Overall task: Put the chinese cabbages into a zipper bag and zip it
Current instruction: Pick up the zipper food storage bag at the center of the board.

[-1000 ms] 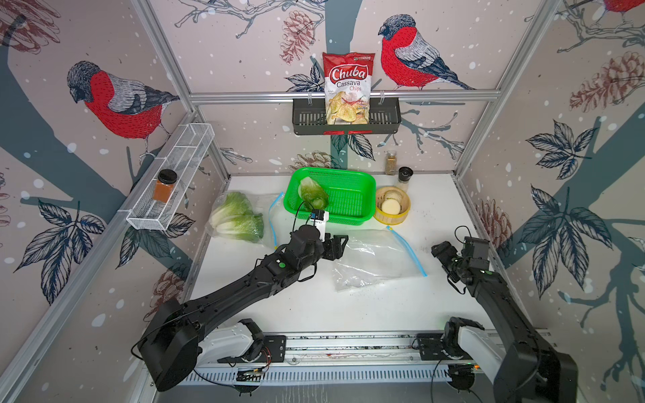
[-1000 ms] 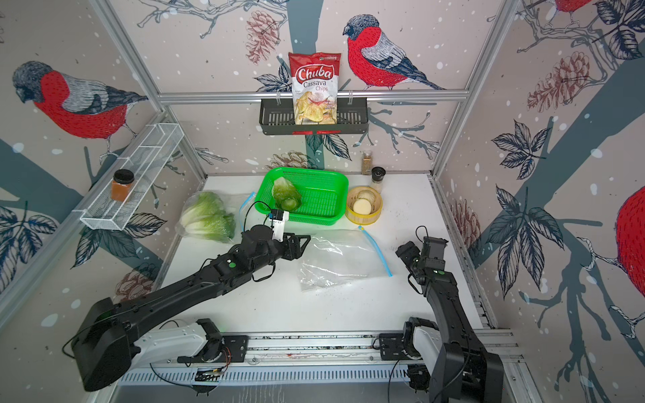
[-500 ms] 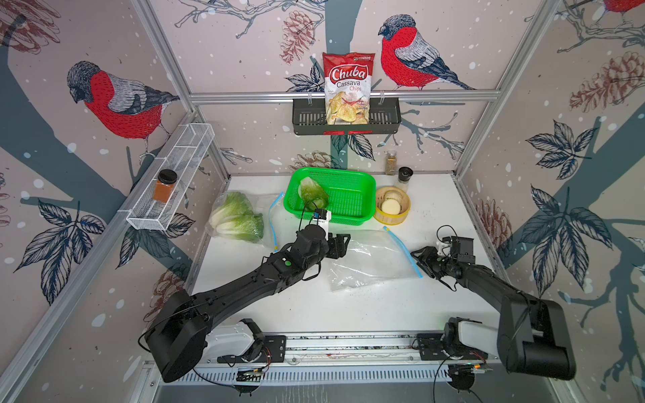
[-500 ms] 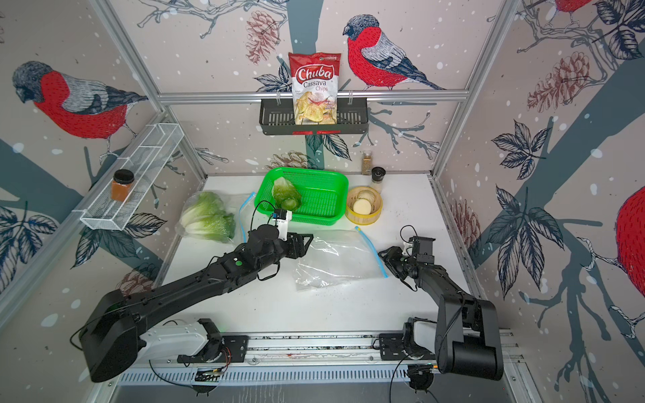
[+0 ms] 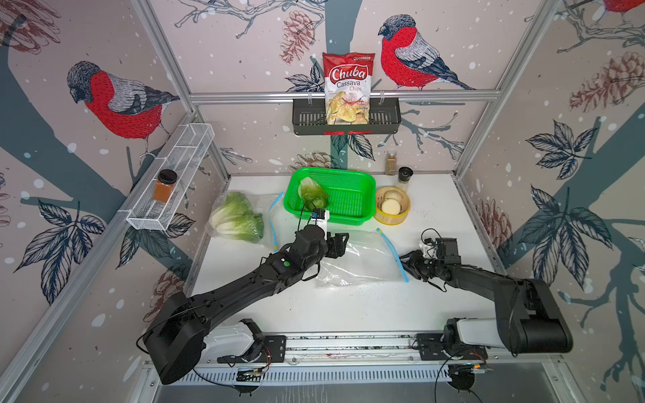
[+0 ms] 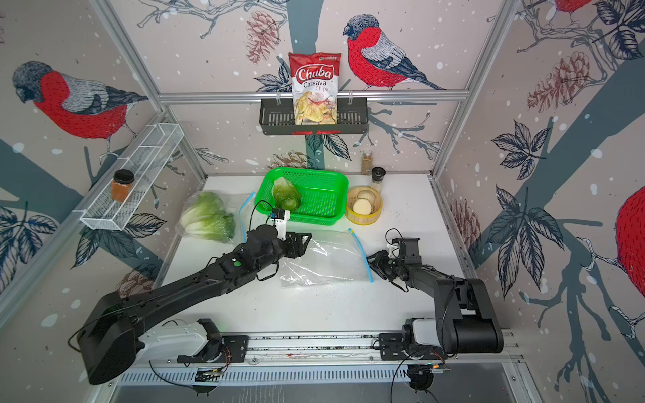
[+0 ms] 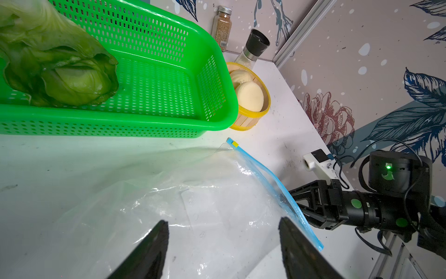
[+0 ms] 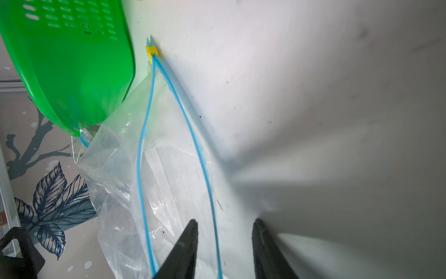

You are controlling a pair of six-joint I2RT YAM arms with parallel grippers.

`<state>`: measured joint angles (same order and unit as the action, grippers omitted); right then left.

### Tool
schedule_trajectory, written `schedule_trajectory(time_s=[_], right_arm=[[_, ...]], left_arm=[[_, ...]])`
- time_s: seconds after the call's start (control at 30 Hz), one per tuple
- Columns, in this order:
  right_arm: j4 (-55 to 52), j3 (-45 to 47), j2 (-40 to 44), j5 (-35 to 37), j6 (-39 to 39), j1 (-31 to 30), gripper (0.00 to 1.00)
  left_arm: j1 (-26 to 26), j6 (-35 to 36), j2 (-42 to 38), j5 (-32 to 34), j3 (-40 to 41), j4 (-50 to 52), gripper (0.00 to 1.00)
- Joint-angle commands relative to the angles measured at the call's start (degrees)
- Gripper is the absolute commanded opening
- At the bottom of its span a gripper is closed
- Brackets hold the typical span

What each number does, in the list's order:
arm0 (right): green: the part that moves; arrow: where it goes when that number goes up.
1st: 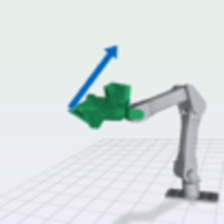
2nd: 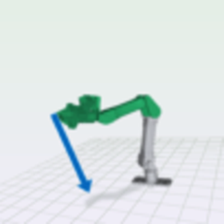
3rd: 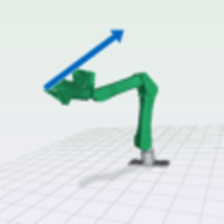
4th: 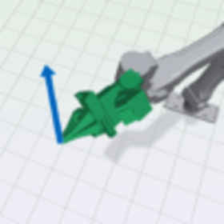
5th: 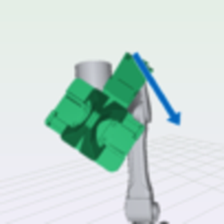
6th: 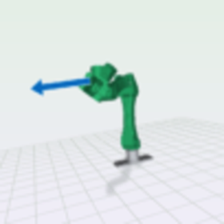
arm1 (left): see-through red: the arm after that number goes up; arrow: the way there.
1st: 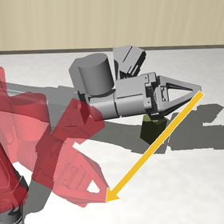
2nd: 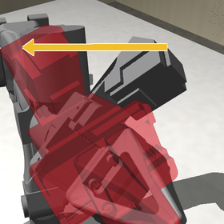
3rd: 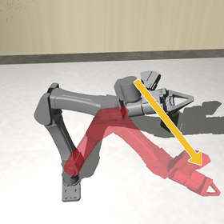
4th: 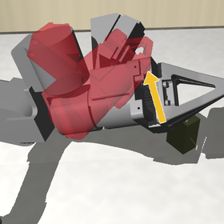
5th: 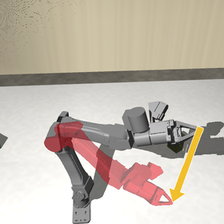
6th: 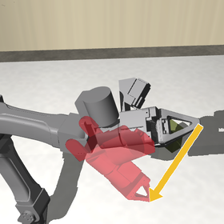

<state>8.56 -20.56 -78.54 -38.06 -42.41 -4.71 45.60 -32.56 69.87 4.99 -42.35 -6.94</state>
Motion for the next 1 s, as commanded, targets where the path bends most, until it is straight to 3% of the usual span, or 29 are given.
schedule_trajectory(time_s=[0.0, 0.3, 0.43, 0.73, 0.97], right_arm=[[3.3, 0.2, -1.5, -0.8, -1.7, -1.1, 0.31], [6.6, -0.8, -0.1, 0.2, -4.6, -6.8, 0.08], [1.6, -3.8, 4.0, 3.9, -3.6, -10.9, 0.03], [-10.3, -15.1, 15.1, 17.3, -0.9, -23.2, 0.02], [-16.2, -28.6, 13.8, 30.7, 3.1, -37.5, 0.02]], left_arm=[[0.1, 0.3, -0.2, 1.2, 0.1, -0.8, 0.72], [0.1, 0.5, -0.3, 2.3, -0.6, 0.5, 0.72], [0.1, 0.5, -0.9, 2.5, -1.6, 2.5, 0.72], [0.5, 0.3, -3.8, 4.2, -6.8, 12.9, 0.71], [0.9, 1.5, -7.5, 4.6, -14.5, 23.3, 0.70]])
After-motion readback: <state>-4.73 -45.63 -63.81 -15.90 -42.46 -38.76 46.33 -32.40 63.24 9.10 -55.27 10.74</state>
